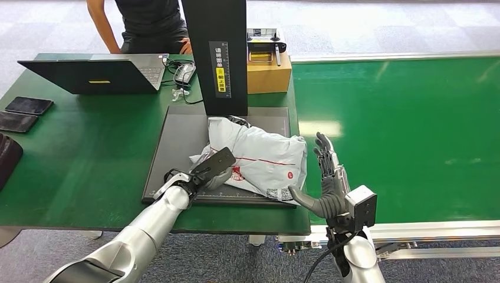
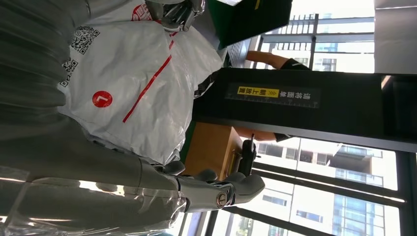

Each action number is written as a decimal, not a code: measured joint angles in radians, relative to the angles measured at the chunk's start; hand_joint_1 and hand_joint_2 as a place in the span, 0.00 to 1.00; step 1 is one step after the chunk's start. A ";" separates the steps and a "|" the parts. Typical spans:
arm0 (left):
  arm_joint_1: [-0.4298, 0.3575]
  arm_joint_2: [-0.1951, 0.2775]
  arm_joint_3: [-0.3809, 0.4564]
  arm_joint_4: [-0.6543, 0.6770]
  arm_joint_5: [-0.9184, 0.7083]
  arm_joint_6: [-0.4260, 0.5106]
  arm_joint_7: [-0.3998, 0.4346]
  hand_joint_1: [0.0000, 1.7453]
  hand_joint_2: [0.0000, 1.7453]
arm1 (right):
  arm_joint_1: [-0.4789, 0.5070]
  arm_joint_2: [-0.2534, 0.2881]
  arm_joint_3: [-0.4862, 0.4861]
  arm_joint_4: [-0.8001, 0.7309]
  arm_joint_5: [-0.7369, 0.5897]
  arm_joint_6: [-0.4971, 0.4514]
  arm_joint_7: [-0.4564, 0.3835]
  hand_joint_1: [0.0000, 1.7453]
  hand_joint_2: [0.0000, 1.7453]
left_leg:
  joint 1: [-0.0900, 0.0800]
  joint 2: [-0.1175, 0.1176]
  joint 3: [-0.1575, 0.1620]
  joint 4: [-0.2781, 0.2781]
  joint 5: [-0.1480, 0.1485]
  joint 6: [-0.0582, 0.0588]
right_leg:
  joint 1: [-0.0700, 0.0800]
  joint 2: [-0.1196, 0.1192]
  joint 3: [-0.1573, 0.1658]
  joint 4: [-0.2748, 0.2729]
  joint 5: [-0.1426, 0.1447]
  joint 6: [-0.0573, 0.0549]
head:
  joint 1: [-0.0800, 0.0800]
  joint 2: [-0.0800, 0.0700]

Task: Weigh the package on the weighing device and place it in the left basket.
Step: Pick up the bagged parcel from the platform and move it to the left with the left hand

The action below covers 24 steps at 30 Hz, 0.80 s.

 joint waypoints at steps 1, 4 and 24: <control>0.000 0.001 0.002 0.000 0.000 0.000 0.000 1.00 1.00 | 0.000 0.000 0.000 0.000 0.000 0.000 0.000 0.00 1.00 | 0.000 0.000 0.000 0.000 0.000 0.000 | 0.000 0.000 0.000 0.000 0.000 0.000 | 0.000 0.000; 0.000 0.002 0.007 0.000 0.000 0.000 0.000 1.00 1.00 | 0.001 0.000 0.000 0.000 0.000 0.000 0.000 0.00 1.00 | 0.000 0.000 0.000 0.000 0.000 0.000 | 0.000 0.000 0.000 0.000 0.000 0.000 | 0.000 0.000; 0.001 0.150 0.048 0.000 -0.153 0.532 0.163 1.00 1.00 | 0.032 0.000 0.000 -0.006 -0.018 -0.003 0.002 0.00 1.00 | 0.001 0.002 -0.001 0.000 0.001 -0.002 | 0.002 0.002 -0.002 0.001 0.000 -0.001 | 0.000 0.000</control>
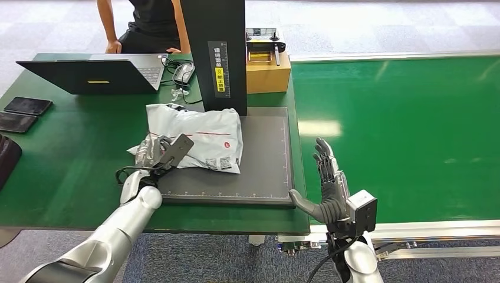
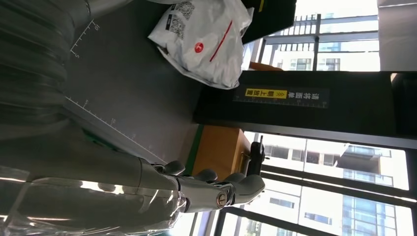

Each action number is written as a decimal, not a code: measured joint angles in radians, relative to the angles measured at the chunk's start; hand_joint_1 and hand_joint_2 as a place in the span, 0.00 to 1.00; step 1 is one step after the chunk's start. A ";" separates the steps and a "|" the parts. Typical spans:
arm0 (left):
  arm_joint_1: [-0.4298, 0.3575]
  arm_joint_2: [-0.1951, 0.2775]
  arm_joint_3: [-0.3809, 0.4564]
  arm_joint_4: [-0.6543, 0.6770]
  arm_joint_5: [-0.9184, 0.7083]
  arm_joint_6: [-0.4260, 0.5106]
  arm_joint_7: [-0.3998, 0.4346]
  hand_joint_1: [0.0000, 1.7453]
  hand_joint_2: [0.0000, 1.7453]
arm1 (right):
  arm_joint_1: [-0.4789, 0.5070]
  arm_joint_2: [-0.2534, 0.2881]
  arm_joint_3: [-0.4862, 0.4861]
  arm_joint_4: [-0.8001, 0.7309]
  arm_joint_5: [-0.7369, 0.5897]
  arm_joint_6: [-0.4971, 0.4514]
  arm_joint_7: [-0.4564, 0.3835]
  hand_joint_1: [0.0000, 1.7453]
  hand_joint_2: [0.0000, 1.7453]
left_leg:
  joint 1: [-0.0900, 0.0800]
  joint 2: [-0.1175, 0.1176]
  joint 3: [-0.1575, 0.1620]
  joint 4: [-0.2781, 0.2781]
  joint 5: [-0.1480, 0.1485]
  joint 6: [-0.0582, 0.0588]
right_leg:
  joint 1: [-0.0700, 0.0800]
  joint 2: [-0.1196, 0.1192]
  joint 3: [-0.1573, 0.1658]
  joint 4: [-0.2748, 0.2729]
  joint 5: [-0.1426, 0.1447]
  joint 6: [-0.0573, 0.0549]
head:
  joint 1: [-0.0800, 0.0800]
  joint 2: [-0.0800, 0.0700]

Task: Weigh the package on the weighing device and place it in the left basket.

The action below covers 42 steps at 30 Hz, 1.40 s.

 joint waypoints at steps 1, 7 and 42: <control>-0.001 0.012 0.007 0.000 -0.008 0.007 0.007 1.00 1.00 | 0.000 0.000 0.000 0.000 -0.003 -0.002 0.000 0.00 1.00 | 0.000 0.000 0.000 0.000 0.000 0.000 | 0.000 0.000 0.000 0.000 0.000 0.000 | 0.000 0.000; -0.001 0.073 0.040 0.007 -0.043 0.030 0.049 1.00 1.00 | 0.000 -0.001 0.000 0.000 -0.016 -0.009 0.002 0.00 1.00 | 0.000 0.000 -0.001 0.000 0.000 0.000 | 0.000 0.000 0.000 0.000 0.000 0.000 | 0.000 0.000; -0.034 0.454 0.134 0.074 -0.268 -0.234 0.501 1.00 1.00 | 0.042 -0.007 0.000 -0.044 -0.011 -0.051 0.017 0.00 1.00 | 0.000 0.000 -0.003 0.000 0.000 -0.001 | 0.000 0.000 -0.003 0.000 0.000 -0.001 | 0.000 0.000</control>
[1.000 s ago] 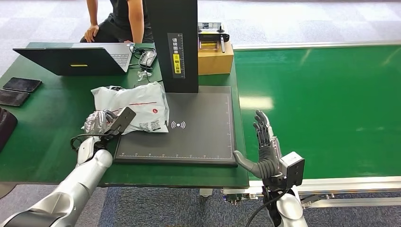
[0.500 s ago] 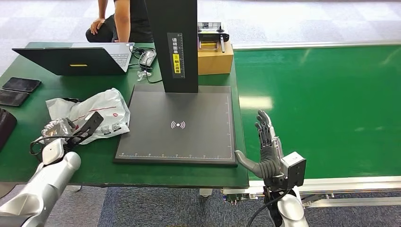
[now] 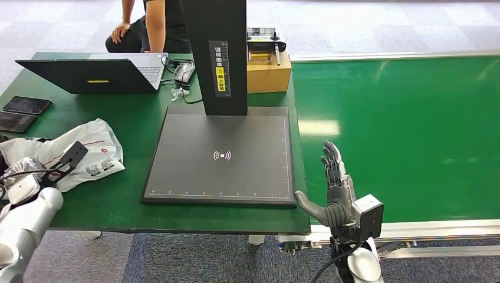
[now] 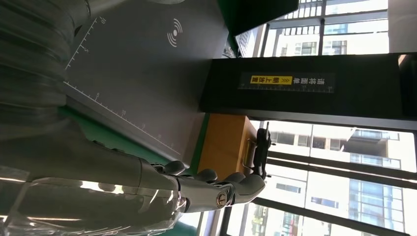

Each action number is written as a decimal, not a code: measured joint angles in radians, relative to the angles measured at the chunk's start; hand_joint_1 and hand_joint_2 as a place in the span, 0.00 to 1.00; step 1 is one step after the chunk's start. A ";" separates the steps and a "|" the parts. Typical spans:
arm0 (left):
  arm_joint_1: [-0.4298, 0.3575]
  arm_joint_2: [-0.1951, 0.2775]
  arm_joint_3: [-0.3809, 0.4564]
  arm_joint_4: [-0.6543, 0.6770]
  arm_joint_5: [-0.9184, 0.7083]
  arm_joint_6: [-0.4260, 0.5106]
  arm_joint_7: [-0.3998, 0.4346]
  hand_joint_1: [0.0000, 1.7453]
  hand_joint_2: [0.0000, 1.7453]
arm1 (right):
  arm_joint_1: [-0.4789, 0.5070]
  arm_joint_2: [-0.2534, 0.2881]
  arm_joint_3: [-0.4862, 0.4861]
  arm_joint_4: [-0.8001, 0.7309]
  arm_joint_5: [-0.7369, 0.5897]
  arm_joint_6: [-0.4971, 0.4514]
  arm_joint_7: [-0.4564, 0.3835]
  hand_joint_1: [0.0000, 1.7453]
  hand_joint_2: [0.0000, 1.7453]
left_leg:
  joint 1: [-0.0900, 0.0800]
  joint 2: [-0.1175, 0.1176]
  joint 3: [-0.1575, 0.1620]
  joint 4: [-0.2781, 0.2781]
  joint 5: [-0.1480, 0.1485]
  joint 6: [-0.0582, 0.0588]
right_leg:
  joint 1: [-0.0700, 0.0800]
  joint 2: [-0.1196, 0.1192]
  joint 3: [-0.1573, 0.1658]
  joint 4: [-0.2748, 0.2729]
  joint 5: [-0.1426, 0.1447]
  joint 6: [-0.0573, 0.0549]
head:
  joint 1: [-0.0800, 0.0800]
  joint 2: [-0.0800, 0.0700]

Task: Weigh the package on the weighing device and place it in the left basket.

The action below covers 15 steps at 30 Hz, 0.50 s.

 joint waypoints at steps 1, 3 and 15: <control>0.000 0.001 0.001 0.001 0.000 0.000 0.000 1.00 1.00 | 0.000 0.000 0.000 0.000 0.000 0.000 0.000 0.00 1.00 | 0.000 0.000 0.000 0.000 0.000 0.000 | 0.000 0.000 0.000 0.000 0.000 0.000 | 0.000 0.000; 0.000 0.002 0.002 0.002 0.000 0.000 0.000 1.00 1.00 | 0.000 0.000 0.000 0.000 0.000 0.000 0.000 0.00 1.00 | 0.000 0.000 0.000 0.000 0.000 0.000 | 0.000 0.000 0.000 0.000 0.000 0.000 | 0.000 0.000; 0.028 0.002 0.039 0.002 -0.009 0.243 -0.108 0.00 1.00 | 0.015 0.001 0.000 -0.017 0.004 -0.009 0.004 0.00 1.00 | 0.000 0.000 0.000 0.000 0.000 0.000 | 0.000 0.000 0.000 0.000 0.000 0.000 | 0.000 0.000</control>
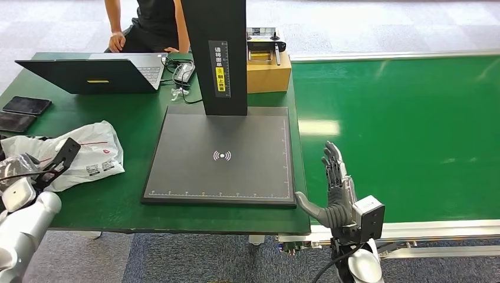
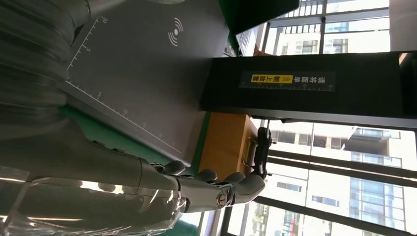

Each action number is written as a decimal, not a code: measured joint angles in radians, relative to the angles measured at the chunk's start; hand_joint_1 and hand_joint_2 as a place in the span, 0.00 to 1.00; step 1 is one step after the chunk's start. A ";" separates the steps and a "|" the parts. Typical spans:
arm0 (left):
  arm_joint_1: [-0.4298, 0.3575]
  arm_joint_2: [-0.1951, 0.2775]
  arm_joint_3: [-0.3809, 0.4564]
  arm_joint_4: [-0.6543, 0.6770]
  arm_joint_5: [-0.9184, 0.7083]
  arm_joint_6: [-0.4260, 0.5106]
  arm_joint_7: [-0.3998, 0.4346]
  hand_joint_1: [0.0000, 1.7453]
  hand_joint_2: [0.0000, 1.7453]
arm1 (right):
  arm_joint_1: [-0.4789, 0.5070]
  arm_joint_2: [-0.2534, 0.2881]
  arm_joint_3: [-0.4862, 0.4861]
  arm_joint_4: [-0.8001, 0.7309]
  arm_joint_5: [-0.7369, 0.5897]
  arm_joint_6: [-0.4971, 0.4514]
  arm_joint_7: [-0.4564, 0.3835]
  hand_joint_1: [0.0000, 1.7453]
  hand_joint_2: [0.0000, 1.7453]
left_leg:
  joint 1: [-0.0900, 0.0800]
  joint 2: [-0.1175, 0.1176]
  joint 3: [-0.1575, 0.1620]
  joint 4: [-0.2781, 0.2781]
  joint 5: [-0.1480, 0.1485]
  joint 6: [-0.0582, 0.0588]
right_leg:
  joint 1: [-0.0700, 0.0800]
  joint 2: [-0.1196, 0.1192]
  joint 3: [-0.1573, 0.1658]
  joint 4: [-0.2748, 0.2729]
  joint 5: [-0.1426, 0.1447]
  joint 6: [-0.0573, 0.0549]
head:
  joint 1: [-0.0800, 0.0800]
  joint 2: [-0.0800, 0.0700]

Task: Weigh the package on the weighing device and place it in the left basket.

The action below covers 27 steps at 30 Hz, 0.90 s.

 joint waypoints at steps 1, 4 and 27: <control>0.011 -0.001 0.012 -0.007 -0.002 0.043 -0.030 0.00 1.00 | 0.005 0.000 0.000 -0.005 0.000 0.000 0.000 0.00 1.00 | 0.000 0.000 0.000 0.000 0.000 0.000 | 0.000 0.000 0.000 0.000 0.000 0.000 | 0.000 0.000; 0.058 -0.014 0.087 -0.065 -0.028 0.102 -0.136 0.00 1.00 | 0.015 0.001 0.000 -0.015 0.000 0.001 0.000 0.00 1.00 | 0.000 0.001 0.000 0.000 0.000 0.000 | 0.000 0.001 -0.001 0.000 0.000 0.000 | 0.000 0.000; 0.201 -0.465 0.522 -0.495 0.463 0.063 -0.941 0.00 1.00 | -0.035 0.020 0.003 0.012 -0.045 -0.022 -0.037 0.00 1.00 | -0.002 -0.001 0.000 0.001 0.000 0.001 | -0.002 -0.001 0.000 -0.001 0.001 0.002 | 0.000 0.000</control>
